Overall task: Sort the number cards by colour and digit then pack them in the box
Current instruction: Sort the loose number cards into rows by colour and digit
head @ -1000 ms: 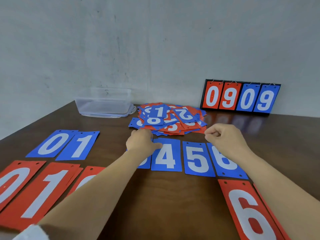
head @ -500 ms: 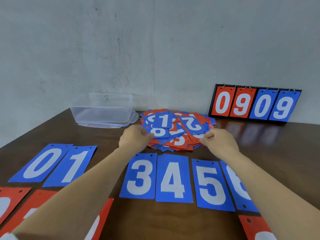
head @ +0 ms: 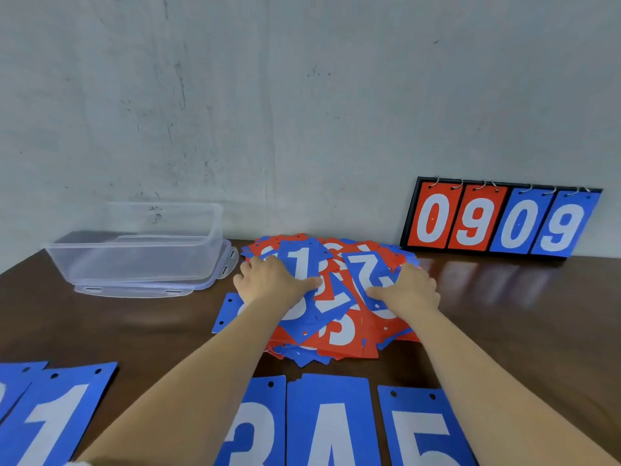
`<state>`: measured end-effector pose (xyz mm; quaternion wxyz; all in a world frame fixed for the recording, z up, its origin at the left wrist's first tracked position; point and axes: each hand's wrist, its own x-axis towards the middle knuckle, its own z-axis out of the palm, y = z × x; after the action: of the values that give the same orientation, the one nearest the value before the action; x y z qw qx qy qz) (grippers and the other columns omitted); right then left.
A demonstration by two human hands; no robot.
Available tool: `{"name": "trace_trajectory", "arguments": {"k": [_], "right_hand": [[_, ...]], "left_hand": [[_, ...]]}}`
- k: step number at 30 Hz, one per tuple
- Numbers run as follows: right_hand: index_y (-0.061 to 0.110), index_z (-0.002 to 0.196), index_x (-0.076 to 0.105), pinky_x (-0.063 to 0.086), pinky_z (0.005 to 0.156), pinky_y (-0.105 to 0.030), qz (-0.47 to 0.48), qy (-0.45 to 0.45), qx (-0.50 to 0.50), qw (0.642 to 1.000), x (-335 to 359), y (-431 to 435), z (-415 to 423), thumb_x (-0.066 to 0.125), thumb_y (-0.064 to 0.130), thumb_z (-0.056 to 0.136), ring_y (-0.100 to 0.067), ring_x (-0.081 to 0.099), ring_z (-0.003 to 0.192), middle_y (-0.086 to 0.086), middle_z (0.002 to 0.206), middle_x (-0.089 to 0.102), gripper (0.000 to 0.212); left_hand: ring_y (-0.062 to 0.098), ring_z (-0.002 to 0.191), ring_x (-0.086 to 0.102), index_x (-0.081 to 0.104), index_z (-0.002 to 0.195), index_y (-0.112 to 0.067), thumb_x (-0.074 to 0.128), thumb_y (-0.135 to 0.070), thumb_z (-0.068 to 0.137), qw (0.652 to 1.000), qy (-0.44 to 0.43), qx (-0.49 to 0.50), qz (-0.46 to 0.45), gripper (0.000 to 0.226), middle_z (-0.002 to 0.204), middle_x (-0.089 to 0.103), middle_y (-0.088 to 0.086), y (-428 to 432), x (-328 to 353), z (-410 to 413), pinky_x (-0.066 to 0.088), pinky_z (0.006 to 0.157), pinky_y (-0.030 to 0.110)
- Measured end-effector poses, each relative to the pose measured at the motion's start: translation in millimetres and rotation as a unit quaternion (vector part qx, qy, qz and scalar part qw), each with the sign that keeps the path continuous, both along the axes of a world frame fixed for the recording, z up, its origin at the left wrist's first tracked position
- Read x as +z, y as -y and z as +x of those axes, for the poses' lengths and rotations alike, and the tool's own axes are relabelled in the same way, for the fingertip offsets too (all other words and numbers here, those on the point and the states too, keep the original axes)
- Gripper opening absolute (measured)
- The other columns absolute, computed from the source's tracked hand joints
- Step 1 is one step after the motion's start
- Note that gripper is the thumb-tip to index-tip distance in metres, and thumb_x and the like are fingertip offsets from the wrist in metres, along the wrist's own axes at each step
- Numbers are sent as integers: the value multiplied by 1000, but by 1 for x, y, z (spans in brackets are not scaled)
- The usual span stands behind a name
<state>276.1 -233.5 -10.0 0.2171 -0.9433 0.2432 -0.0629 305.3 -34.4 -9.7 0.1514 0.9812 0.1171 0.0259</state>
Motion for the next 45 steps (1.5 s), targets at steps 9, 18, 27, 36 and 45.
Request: {"name": "trace_trajectory", "arguments": {"k": [9,18,27,36,45], "right_hand": [[11,111,52,47,66,-29,97,80,25,992,2,19,-3,72,23,85,-20,58,93,-8,114,62,34],[12,106,45,57,66,-36,115,156,90,977,52,16,-41,60,26,93,-20,59,84,-1,100,53,24],[9,58,41,26,48,-24,194,251,150,936,89,-15,-107,63,-2,76,-17,34,47,-4,54,41,31],[-15,96,59,30,45,-20,339,273,246,866,77,-65,-161,62,5,85,-9,39,50,-11,70,46,23],[12,93,58,30,35,-18,283,58,350,891,92,-138,-182,57,1,91,-8,52,39,-1,59,61,12]], "left_hand": [[26,99,57,41,126,-14,61,-31,89,986,107,3,-130,46,98,60,3,6,10,0,37,93,39],[15,58,54,54,88,-13,57,-7,87,897,155,-8,-415,6,73,58,1,-15,52,-34,44,50,25],[22,64,54,57,91,-10,54,6,89,860,128,-24,-493,17,85,60,14,-101,100,-145,44,47,25],[20,83,64,58,118,-8,56,1,91,883,102,58,-454,28,105,68,8,-195,71,-245,53,64,28],[14,65,62,62,94,-9,61,-10,93,890,89,63,-443,2,88,68,6,-254,54,-261,50,57,23]]}}
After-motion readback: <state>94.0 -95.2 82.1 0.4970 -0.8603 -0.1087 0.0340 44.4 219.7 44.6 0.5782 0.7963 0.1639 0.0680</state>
